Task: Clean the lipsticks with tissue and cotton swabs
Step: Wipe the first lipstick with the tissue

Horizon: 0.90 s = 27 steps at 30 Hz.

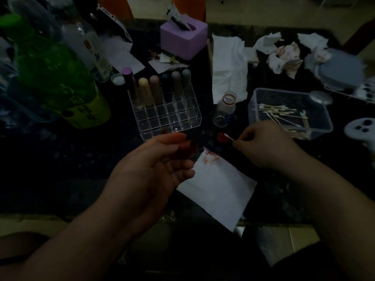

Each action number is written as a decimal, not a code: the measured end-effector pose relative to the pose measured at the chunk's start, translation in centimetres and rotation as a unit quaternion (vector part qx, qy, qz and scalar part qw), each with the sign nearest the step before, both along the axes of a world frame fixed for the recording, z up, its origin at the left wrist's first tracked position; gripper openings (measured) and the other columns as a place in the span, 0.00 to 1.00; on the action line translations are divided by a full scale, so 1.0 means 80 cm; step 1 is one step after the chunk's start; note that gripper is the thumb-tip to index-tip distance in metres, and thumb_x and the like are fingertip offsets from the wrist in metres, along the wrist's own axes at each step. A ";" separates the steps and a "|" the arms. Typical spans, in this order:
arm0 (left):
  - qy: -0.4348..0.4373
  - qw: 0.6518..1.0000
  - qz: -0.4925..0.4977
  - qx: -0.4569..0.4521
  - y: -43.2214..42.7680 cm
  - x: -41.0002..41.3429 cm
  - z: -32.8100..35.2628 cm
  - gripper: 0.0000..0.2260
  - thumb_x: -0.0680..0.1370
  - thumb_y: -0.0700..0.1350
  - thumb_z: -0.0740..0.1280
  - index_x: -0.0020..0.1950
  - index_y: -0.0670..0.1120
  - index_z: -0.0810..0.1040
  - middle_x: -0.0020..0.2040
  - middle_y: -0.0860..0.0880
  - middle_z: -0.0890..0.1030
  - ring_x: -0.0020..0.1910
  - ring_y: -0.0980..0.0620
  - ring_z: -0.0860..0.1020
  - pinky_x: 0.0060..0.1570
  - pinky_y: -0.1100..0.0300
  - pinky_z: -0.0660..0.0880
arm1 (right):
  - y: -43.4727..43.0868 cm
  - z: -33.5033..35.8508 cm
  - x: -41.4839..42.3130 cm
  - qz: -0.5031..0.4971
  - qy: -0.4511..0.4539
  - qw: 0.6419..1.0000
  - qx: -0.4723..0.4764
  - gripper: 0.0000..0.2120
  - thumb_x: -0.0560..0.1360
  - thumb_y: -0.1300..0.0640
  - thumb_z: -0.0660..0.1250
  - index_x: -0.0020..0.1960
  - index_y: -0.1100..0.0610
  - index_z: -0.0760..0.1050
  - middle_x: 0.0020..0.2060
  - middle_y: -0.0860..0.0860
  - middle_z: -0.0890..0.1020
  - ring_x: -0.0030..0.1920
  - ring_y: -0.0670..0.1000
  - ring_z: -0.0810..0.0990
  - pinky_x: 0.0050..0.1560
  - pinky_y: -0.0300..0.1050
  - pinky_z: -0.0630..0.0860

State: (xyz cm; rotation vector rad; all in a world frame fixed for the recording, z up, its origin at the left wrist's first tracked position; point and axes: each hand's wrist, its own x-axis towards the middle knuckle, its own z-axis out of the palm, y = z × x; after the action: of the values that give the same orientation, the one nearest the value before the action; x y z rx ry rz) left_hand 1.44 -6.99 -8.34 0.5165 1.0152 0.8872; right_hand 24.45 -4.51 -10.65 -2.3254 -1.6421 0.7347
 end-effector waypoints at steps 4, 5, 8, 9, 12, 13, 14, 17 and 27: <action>0.020 0.999 -0.007 -0.041 0.000 -0.001 -0.004 0.11 0.73 0.41 0.65 0.46 0.43 0.87 0.41 0.43 0.83 0.32 0.50 0.79 0.30 0.59 0.77 | 0.004 -0.010 -0.006 0.003 -0.014 1.000 0.010 0.10 0.74 0.50 0.71 0.38 0.55 0.83 0.34 0.52 0.83 0.34 0.49 0.80 0.38 0.47 0.79; 0.020 0.999 -0.014 -0.047 -0.001 -0.001 -0.004 0.11 0.75 0.42 0.64 0.46 0.43 0.87 0.40 0.44 0.83 0.32 0.51 0.78 0.30 0.59 0.76 | 0.004 -0.011 -0.006 0.005 -0.015 1.000 0.010 0.11 0.75 0.50 0.71 0.38 0.55 0.83 0.34 0.52 0.83 0.34 0.49 0.80 0.38 0.46 0.79; 0.015 0.998 -0.038 -0.053 -0.003 -0.002 -0.003 0.10 0.75 0.44 0.65 0.43 0.44 0.87 0.38 0.45 0.80 0.31 0.52 0.77 0.30 0.60 0.75 | 0.004 -0.014 -0.008 0.008 -0.018 1.000 0.010 0.10 0.75 0.50 0.71 0.40 0.55 0.83 0.35 0.51 0.83 0.35 0.48 0.79 0.35 0.43 0.76; 0.013 0.998 -0.043 -0.054 -0.003 -0.002 -0.003 0.10 0.73 0.45 0.66 0.43 0.44 0.87 0.37 0.45 0.80 0.31 0.52 0.76 0.30 0.60 0.75 | 0.004 -0.015 -0.008 0.010 -0.020 1.000 0.009 0.10 0.75 0.50 0.71 0.40 0.55 0.83 0.36 0.51 0.83 0.35 0.47 0.79 0.35 0.42 0.75; 0.015 0.997 -0.059 -0.049 -0.004 -0.005 -0.002 0.09 0.73 0.45 0.67 0.47 0.43 0.85 0.39 0.46 0.79 0.33 0.52 0.76 0.34 0.58 0.74 | 0.005 -0.018 -0.007 0.009 -0.019 1.000 0.003 0.07 0.75 0.52 0.71 0.42 0.55 0.83 0.38 0.51 0.83 0.37 0.47 0.79 0.37 0.43 0.75; 0.015 0.997 -0.062 -0.046 -0.004 -0.005 -0.002 0.09 0.73 0.44 0.67 0.47 0.43 0.85 0.39 0.46 0.80 0.33 0.52 0.76 0.35 0.58 0.74 | 0.006 -0.020 -0.006 0.009 -0.017 1.000 0.005 0.07 0.75 0.52 0.71 0.42 0.54 0.83 0.39 0.50 0.83 0.37 0.46 0.79 0.38 0.43 0.75; 0.016 0.997 -0.064 -0.042 -0.004 -0.006 -0.002 0.09 0.73 0.44 0.68 0.47 0.44 0.86 0.39 0.46 0.80 0.33 0.52 0.76 0.35 0.58 0.74 | 0.006 -0.021 -0.005 0.009 -0.015 1.000 0.008 0.06 0.75 0.53 0.71 0.42 0.53 0.83 0.39 0.50 0.84 0.38 0.46 0.79 0.38 0.42 0.74; 0.027 0.996 -0.073 -0.038 -0.003 -0.007 -0.003 0.08 0.72 0.45 0.68 0.45 0.45 0.86 0.39 0.47 0.80 0.33 0.52 0.76 0.34 0.58 0.72 | 0.005 -0.024 -0.002 0.007 -0.017 1.000 0.013 0.05 0.75 0.53 0.71 0.42 0.52 0.83 0.39 0.49 0.83 0.38 0.46 0.79 0.40 0.41 0.73; 0.047 0.995 -0.078 -0.037 -0.003 -0.007 -0.006 0.08 0.72 0.45 0.69 0.45 0.46 0.86 0.40 0.47 0.81 0.33 0.52 0.76 0.35 0.58 0.72 | 0.003 -0.025 0.000 0.006 -0.018 0.998 0.061 0.05 0.75 0.57 0.71 0.51 0.52 0.83 0.42 0.48 0.81 0.43 0.47 0.76 0.44 0.40 0.71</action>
State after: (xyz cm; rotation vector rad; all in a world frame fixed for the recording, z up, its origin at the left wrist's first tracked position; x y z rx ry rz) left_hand 0.87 -7.23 -8.80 0.5720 1.0731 0.6891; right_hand 24.41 -4.31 -12.69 -2.2589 -1.6674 0.5811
